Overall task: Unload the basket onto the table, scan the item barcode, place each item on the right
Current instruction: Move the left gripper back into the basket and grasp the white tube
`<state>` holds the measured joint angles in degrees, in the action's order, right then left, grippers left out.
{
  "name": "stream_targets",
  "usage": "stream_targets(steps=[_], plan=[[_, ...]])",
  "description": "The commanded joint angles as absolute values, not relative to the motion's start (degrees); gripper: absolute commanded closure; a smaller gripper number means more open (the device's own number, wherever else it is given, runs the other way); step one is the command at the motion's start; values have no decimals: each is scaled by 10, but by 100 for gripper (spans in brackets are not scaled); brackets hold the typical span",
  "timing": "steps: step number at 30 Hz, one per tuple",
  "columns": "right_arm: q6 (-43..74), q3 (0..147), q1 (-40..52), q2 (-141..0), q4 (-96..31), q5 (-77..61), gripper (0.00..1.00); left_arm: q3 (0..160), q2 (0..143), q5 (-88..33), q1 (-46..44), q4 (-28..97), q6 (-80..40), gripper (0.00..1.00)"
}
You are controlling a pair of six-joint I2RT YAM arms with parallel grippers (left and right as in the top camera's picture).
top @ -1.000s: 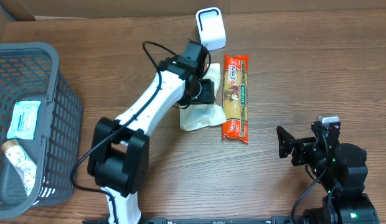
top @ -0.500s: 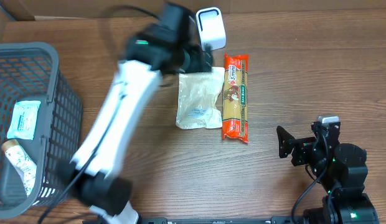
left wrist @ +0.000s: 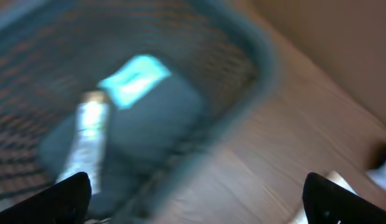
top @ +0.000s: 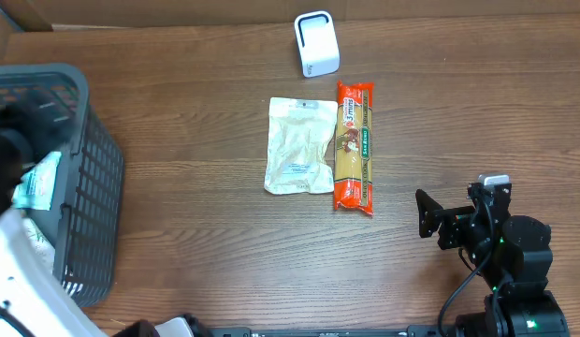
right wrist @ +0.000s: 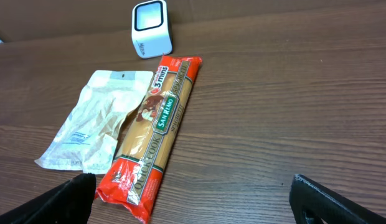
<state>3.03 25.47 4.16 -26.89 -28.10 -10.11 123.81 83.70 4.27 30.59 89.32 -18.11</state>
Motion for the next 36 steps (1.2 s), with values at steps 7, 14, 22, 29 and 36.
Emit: stream_targets(steps=[7,14,22,29,36], plan=[[30,251,45,-268,-278,-99,0,1006,846,-67,511,736,-146,1],[30,251,45,-268,-278,-99,0,834,860,9,521,622,-88,1],[30,251,45,-268,-278,-99,0,684,863,-6,556,447,31,0],[30,251,45,-268,-278,-99,0,606,896,53,556,356,73,0],[30,251,45,-268,-278,-99,0,601,980,93,573,346,34,0]])
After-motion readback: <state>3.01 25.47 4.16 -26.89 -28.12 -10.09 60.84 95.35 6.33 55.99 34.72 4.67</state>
